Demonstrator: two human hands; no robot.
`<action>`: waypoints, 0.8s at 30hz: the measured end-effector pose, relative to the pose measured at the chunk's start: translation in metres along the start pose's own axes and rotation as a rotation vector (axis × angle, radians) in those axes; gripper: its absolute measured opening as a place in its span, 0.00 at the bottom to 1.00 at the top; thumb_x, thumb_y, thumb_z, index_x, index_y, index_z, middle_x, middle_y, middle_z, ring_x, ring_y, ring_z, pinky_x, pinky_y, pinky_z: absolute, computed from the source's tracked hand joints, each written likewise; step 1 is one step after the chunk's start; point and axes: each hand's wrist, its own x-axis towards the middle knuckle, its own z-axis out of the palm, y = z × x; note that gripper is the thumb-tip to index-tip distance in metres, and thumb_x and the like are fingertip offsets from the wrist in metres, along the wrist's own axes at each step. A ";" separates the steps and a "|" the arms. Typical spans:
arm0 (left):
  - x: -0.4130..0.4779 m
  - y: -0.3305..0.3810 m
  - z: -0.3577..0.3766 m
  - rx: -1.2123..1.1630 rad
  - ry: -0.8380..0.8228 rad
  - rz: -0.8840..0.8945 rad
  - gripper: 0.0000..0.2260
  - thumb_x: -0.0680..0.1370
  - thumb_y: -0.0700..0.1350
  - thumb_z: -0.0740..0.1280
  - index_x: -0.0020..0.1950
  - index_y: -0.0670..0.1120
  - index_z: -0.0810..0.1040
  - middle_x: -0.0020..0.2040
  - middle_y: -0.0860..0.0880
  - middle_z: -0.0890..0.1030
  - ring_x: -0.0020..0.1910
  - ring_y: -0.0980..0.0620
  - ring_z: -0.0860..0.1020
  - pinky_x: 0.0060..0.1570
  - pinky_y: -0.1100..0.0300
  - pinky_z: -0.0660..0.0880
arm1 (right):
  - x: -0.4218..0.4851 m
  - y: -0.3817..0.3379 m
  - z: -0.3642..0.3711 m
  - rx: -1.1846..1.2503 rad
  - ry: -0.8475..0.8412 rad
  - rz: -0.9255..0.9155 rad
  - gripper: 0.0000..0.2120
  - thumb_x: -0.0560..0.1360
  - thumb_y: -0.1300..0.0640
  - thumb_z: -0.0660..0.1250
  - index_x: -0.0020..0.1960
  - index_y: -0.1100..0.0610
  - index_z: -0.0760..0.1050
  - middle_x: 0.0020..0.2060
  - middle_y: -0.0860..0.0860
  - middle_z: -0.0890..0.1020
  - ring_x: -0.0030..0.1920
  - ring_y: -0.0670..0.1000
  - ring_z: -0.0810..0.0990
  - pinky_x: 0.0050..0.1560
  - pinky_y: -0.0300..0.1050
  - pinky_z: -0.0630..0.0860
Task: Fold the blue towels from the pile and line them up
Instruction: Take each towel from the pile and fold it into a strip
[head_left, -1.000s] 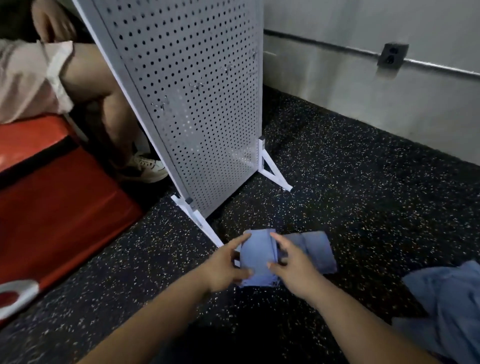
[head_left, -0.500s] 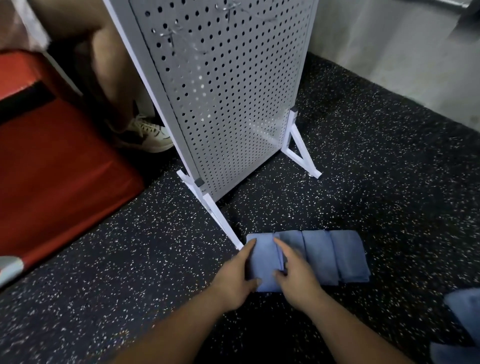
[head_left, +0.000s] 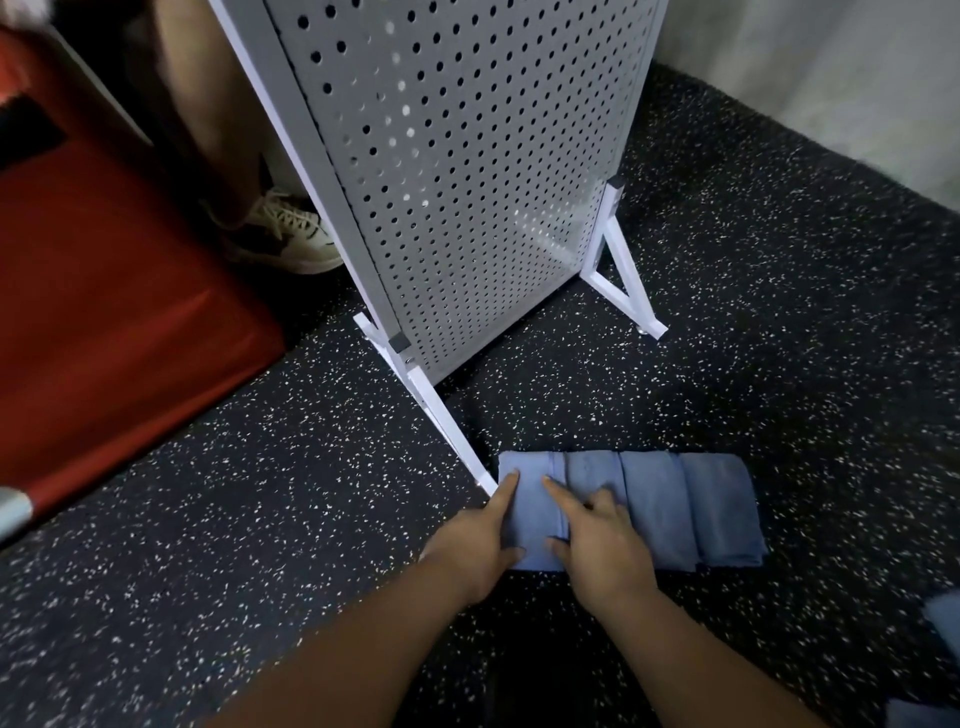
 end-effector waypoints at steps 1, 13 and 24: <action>0.001 0.002 -0.001 0.027 -0.002 -0.019 0.44 0.82 0.59 0.68 0.83 0.68 0.36 0.63 0.43 0.80 0.64 0.42 0.78 0.64 0.45 0.76 | 0.002 0.000 0.001 -0.019 -0.012 0.006 0.35 0.83 0.42 0.66 0.82 0.31 0.50 0.68 0.52 0.66 0.71 0.54 0.68 0.61 0.51 0.77; -0.028 0.025 -0.037 0.176 0.028 0.022 0.43 0.79 0.69 0.65 0.82 0.70 0.38 0.68 0.46 0.77 0.66 0.42 0.78 0.63 0.47 0.77 | -0.019 0.003 -0.037 0.039 0.068 -0.102 0.36 0.83 0.46 0.66 0.82 0.32 0.50 0.71 0.48 0.65 0.69 0.51 0.71 0.61 0.50 0.78; -0.102 0.167 -0.123 0.278 0.007 0.344 0.48 0.78 0.65 0.71 0.85 0.64 0.39 0.82 0.39 0.64 0.79 0.40 0.68 0.78 0.46 0.67 | -0.131 0.071 -0.157 0.060 0.208 -0.096 0.37 0.83 0.45 0.67 0.84 0.35 0.49 0.78 0.49 0.62 0.73 0.54 0.71 0.66 0.50 0.76</action>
